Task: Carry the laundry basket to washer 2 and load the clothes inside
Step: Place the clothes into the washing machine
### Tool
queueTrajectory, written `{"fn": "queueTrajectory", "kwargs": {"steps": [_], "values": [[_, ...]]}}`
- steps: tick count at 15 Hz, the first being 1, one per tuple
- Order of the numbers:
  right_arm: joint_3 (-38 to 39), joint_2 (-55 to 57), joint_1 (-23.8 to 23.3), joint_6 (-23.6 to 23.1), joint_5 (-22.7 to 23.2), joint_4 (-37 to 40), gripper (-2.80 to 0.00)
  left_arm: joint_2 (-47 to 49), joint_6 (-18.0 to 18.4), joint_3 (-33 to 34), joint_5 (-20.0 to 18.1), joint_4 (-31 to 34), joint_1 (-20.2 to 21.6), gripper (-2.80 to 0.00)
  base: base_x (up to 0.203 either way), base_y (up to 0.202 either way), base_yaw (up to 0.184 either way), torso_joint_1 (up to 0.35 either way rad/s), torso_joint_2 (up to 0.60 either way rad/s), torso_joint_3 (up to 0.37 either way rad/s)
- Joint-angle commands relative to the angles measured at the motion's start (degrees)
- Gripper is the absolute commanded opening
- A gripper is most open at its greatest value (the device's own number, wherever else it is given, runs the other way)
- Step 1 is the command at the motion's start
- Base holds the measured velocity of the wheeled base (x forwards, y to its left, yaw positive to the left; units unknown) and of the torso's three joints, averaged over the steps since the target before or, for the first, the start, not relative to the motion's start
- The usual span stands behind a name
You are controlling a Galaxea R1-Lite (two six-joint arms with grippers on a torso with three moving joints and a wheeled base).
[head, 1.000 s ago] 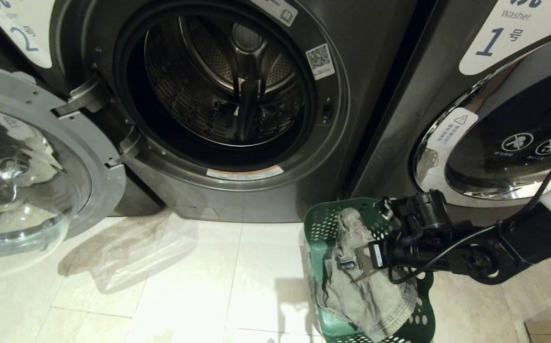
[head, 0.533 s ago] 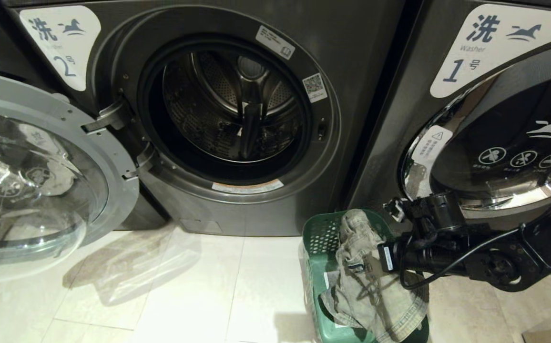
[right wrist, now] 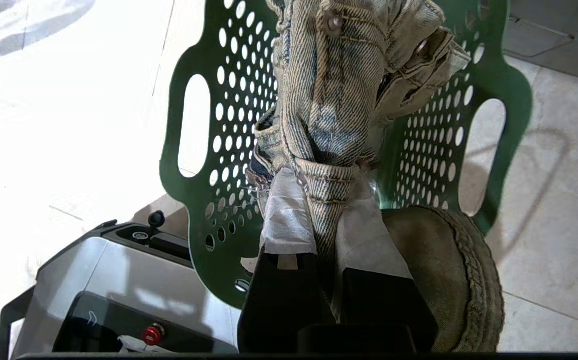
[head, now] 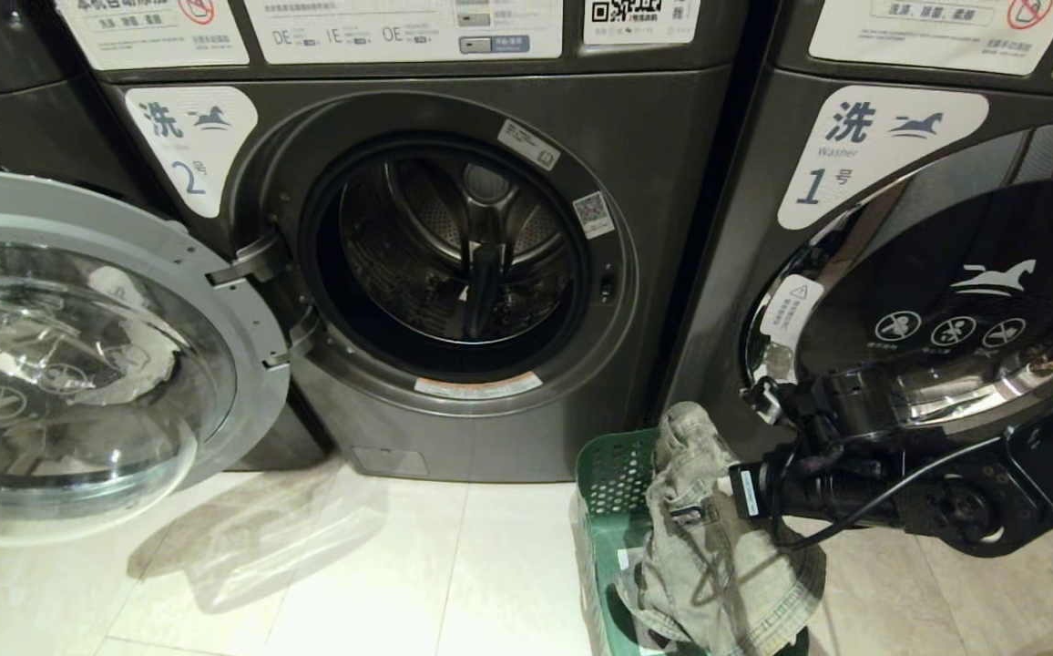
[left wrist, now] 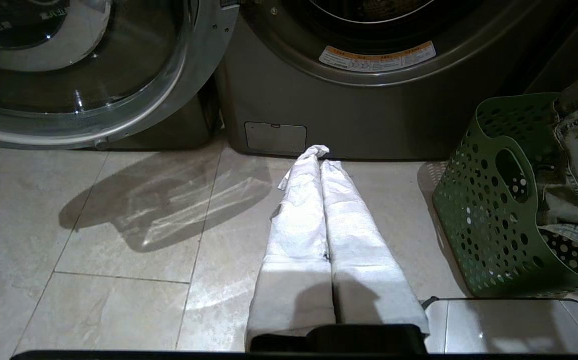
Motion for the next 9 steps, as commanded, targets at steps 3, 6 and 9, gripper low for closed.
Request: {"fn": "queueTrajectory", "kwargs": {"steps": [3, 6, 9], "values": [[0.32, 0.06, -0.04, 0.06, 0.03, -0.18, -2.80, -0.01, 0.00, 0.01, 0.00, 0.00, -0.01, -2.80, 0.000, 0.000, 0.000, -0.001, 0.00, 0.202], [0.05, 0.00, -0.04, 0.01, 0.03, -0.18, -2.80, -0.01, -0.01, 0.00, 0.00, 0.00, -0.01, -2.80, 0.000, 0.000, 0.000, 0.002, 0.00, 0.204], [0.05, -0.17, -0.11, -0.03, -0.06, -0.18, -2.80, -0.01, 0.07, 0.00, 0.00, 0.00, -0.01, -2.80, 0.000, 0.000, 0.000, 0.003, 0.00, 0.205]]}}
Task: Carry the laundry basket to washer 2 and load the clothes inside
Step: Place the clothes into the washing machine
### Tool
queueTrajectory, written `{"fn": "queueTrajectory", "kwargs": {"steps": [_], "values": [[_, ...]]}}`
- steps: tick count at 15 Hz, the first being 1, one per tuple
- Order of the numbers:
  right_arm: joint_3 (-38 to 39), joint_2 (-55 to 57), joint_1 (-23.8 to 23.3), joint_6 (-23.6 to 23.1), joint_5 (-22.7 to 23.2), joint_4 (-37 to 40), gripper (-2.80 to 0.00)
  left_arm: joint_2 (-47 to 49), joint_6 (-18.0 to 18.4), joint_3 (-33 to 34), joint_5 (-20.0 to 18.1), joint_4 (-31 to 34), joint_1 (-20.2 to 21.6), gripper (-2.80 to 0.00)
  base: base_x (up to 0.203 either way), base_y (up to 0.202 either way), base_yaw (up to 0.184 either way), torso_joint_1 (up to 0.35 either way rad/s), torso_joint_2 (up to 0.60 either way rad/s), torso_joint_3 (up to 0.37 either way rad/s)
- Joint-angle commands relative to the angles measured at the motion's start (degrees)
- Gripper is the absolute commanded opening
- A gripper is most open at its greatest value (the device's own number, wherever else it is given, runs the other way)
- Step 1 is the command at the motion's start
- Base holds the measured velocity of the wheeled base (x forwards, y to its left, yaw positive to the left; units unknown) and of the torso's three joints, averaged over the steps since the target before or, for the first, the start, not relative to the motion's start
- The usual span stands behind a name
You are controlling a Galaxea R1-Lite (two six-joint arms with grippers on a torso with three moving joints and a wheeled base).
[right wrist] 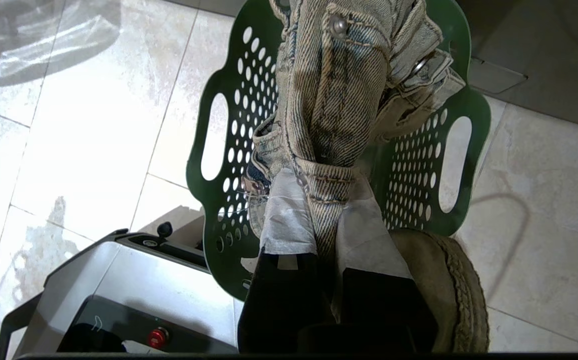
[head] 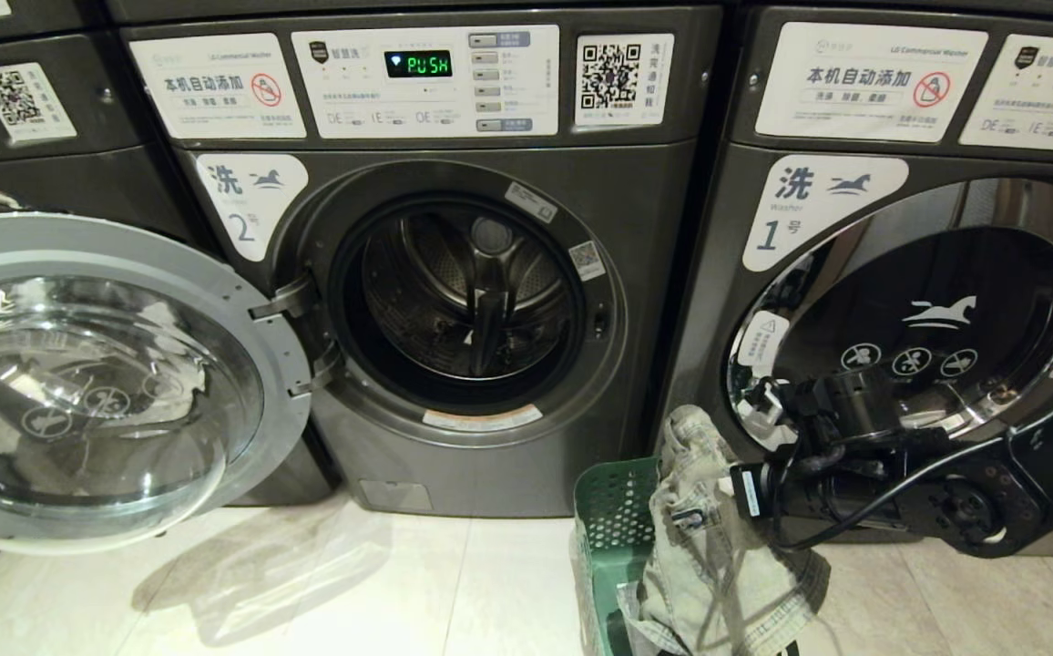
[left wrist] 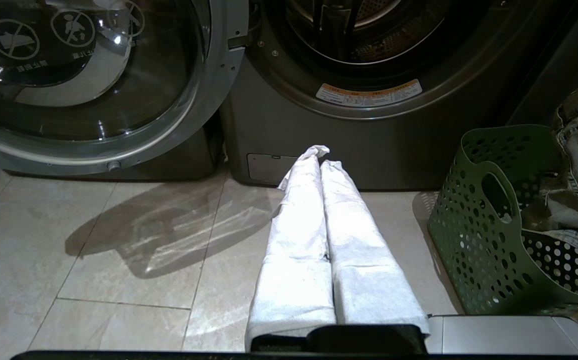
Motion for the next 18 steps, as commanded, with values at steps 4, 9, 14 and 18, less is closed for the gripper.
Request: {"fn": "queueTrajectory", "kwargs": {"steps": [4, 9, 14, 18], "values": [[-0.02, -0.96, -0.64, -0.20, -0.06, -0.18, -2.80, -0.01, -0.03, 0.00, 0.00, 0.00, -0.01, -2.80, 0.000, 0.000, 0.000, 0.004, 0.00, 0.090], [0.51, -2.68, -1.20, -0.82, -0.06, 0.16, -2.80, -0.01, 0.00, 0.00, 0.00, 0.00, -0.01, -2.80, 0.000, 0.000, 0.000, 0.000, 0.00, 0.005], [1.62, -4.31, -1.44, -0.82, -0.15, 0.26, -2.80, -0.01, 0.14, 0.00, 0.00, 0.09, 0.08, -2.80, 0.000, 0.000, 0.000, 0.000, 0.00, 0.000], [3.67, -5.62, -1.44, -0.82, -0.39, 0.26, -2.80, -0.01, 0.23, 0.00, 0.00, 0.00, 0.08, -2.80, 0.000, 0.000, 0.000, 0.000, 0.00, 0.000]]}}
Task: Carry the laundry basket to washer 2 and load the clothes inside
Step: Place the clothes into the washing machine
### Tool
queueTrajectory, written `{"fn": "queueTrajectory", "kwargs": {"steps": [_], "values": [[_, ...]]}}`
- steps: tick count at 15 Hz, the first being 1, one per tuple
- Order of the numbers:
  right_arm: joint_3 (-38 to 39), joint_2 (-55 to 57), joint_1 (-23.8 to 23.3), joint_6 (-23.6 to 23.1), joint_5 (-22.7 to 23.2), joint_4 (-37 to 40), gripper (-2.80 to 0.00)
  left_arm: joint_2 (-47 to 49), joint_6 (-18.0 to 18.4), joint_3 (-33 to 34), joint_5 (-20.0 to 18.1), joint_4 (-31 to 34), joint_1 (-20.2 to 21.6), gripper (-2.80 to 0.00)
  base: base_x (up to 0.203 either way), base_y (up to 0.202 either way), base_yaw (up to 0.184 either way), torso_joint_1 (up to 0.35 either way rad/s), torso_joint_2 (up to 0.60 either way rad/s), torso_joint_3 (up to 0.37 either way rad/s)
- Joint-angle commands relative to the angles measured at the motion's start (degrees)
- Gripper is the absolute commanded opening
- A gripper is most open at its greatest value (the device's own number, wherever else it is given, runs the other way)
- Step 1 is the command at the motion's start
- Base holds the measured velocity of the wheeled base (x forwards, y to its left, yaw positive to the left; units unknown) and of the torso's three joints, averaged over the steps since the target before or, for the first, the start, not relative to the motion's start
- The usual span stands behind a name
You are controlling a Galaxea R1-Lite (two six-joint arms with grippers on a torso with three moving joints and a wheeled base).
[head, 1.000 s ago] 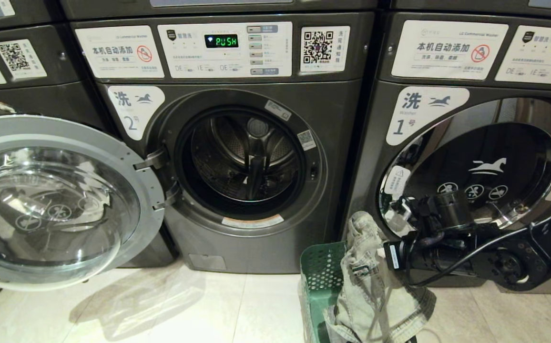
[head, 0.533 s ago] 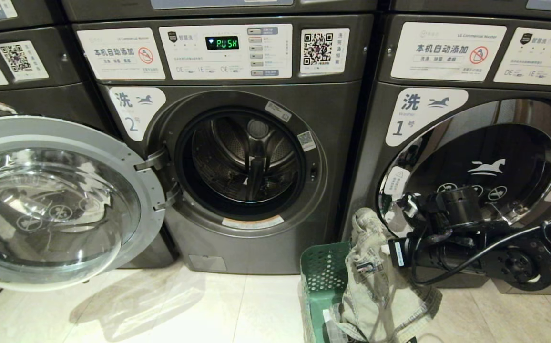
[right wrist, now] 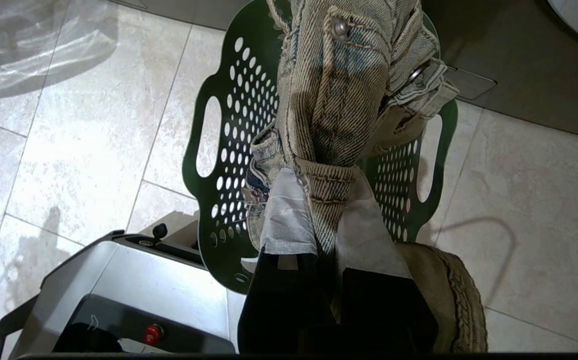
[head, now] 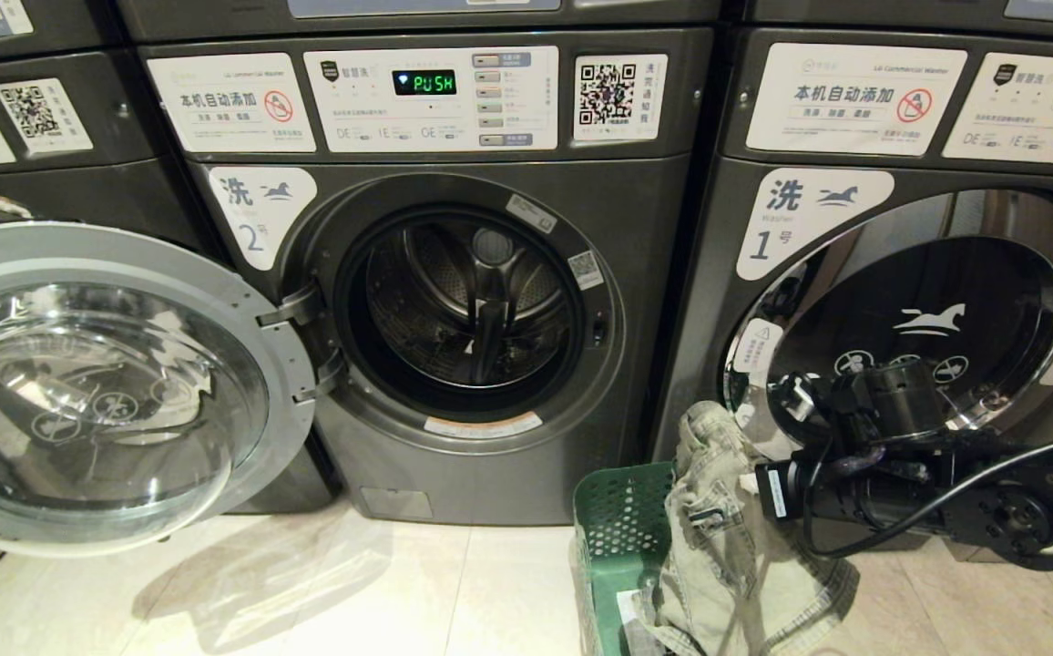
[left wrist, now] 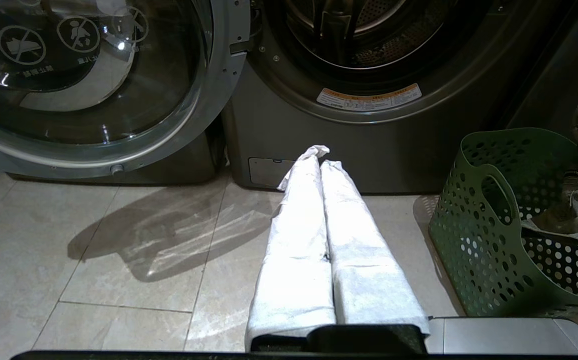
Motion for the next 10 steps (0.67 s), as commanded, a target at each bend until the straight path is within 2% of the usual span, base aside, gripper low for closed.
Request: {"fn": "queueTrajectory", "kwargs": {"steps": [1, 7, 10], "values": [[0.67, -0.82, 0.01, 0.03, 0.03, -0.16, -2.80, -0.01, 0.12, -0.09, 0.00, 0.04, -0.04, -2.80, 0.000, 0.000, 0.000, 0.000, 0.00, 0.000], [1.40, -2.03, 0.01, -0.06, -0.01, -0.16, -2.80, -0.01, 0.03, 0.00, -0.02, 0.04, 0.03, -2.80, 0.000, 0.000, 0.000, 0.000, 0.00, 0.000], [1.31, -2.21, 0.01, -1.73, -0.01, -0.16, -2.80, -0.01, 0.03, 0.00, 0.00, 0.04, -0.04, -2.80, 0.000, 0.000, 0.000, 0.000, 0.00, 0.000]]}}
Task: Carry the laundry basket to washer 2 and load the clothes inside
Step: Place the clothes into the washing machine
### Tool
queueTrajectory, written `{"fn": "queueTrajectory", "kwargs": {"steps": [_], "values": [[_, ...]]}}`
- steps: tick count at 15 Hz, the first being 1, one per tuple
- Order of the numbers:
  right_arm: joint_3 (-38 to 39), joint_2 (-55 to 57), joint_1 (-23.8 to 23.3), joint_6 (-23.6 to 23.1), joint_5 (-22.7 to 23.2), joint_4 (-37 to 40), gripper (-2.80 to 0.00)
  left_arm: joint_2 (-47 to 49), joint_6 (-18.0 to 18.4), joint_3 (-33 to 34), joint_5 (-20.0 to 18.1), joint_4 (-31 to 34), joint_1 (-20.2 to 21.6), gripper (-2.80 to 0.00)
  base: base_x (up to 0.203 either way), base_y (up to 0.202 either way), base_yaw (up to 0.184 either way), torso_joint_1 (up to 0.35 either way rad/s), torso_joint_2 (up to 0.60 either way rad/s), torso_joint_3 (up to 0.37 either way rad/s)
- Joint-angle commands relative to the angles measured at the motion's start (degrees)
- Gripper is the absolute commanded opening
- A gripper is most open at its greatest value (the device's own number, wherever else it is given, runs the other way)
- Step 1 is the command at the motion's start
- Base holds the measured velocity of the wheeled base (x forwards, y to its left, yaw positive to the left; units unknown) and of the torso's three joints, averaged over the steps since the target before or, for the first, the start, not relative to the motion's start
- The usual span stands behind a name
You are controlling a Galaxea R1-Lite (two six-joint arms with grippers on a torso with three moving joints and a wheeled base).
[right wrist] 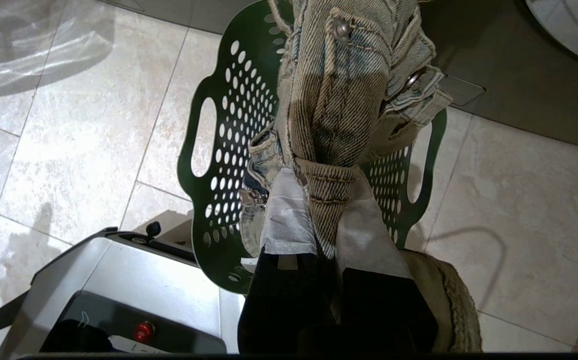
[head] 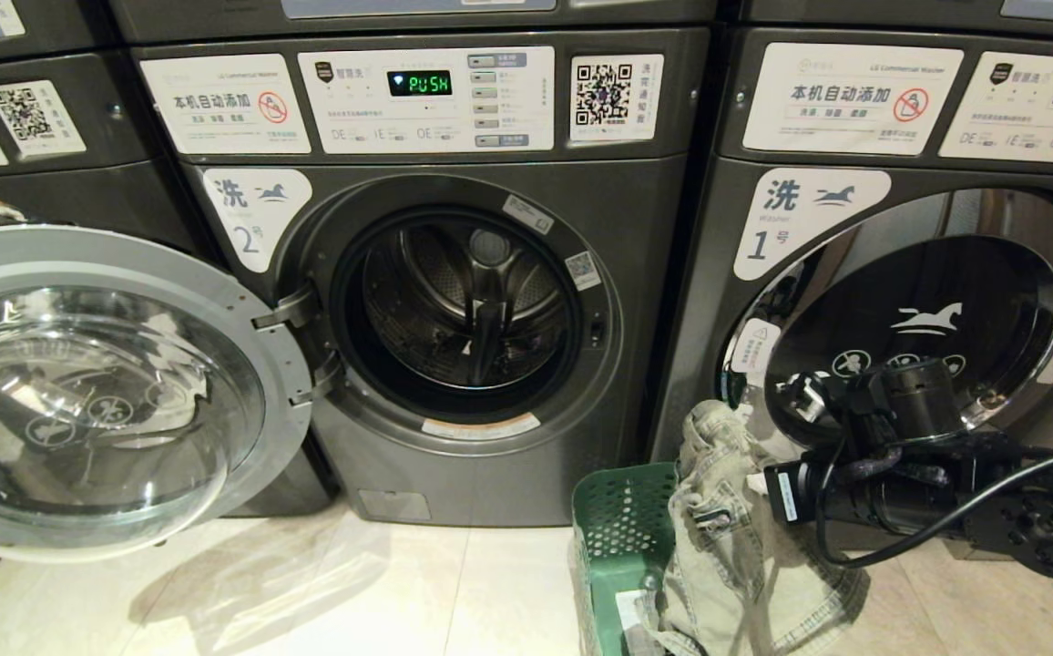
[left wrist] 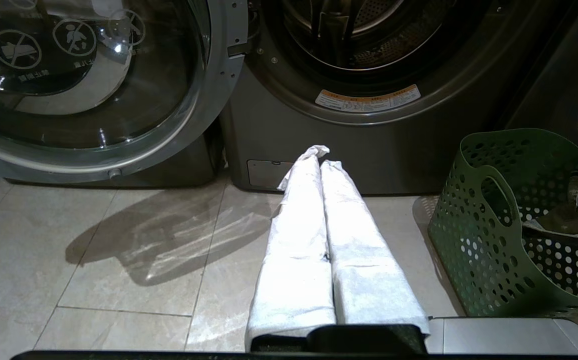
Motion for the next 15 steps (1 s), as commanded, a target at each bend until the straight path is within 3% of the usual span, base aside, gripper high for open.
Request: {"fn": "queueTrajectory", "kwargs": {"steps": [1, 15], "values": [[-0.03, -0.33, 0.04, -0.02, 0.05, -0.16, -2.80, -0.01, -0.01, 0.00, 0.00, 0.02, 0.00, -2.80, 0.000, 0.000, 0.000, 0.000, 0.00, 0.000], [0.41, -0.97, -0.05, 0.15, -0.03, -0.16, -2.80, -0.01, -0.01, 0.00, 0.00, 0.02, 0.04, -2.80, 0.001, 0.186, -0.001, 0.002, 0.00, 0.004]]}}
